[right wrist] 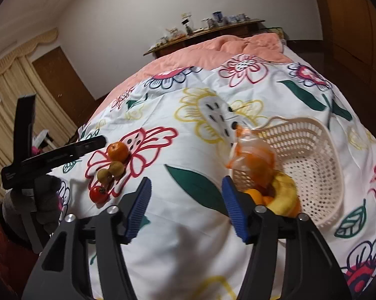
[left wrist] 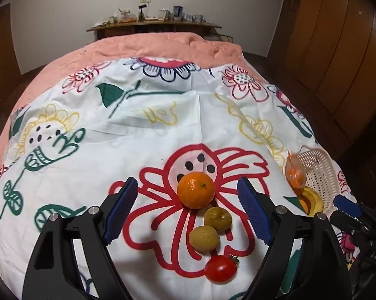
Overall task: Organize fruits
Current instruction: 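Grasp the orange on the duvet with the left tool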
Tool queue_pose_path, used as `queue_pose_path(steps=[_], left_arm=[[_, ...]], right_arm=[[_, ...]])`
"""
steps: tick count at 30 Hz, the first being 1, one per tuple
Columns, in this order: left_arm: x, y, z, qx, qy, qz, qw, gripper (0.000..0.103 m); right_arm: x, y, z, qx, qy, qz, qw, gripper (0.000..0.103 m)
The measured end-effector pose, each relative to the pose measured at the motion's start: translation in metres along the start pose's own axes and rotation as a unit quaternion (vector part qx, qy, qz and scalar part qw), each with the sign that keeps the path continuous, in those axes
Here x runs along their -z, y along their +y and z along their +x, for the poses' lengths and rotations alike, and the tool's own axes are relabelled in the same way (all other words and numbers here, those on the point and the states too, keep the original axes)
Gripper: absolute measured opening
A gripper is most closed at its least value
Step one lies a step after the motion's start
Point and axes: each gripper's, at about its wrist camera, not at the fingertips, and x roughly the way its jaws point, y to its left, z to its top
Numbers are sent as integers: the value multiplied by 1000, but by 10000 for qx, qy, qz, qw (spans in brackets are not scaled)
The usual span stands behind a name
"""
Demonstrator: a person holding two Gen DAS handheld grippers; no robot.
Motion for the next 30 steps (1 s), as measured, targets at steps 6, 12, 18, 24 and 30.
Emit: queue_pose_path(steps=[6, 12, 18, 24, 30], left_arm=[[-6, 3, 33, 251, 462, -78, 9986, 60], [-2, 9, 56, 664, 694, -166, 9952, 42], [-1, 29, 48, 1252, 517, -482, 9896, 41], [-7, 51, 32, 1140, 7, -656, 9913, 41], [-9, 82, 26, 926, -296, -912, 9911, 41]], right_arm=[[-7, 17, 20, -154, 261, -124, 9995, 64], [-19, 30, 45, -228, 596, -236, 9977, 64], [-26, 54, 69, -418, 965, -476, 9933, 64], [-33, 79, 83, -559, 1156, -649, 9896, 64], [-27, 112, 91, -962, 1294, -996, 9819, 55]])
